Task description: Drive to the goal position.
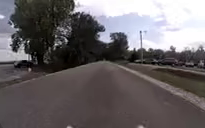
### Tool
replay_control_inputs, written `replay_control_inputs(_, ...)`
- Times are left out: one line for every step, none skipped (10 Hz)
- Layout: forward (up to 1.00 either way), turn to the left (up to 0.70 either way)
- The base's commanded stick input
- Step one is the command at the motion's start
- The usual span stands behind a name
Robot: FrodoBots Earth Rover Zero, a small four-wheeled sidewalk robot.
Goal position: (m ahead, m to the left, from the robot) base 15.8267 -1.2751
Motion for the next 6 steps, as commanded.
replay_control_inputs(0.7,0.0)
replay_control_inputs(0.7,0.0)
replay_control_inputs(0.7,0.0)
replay_control_inputs(0.7,0.0)
replay_control_inputs(0.7,0.0)
replay_control_inputs(0.7,0.0)
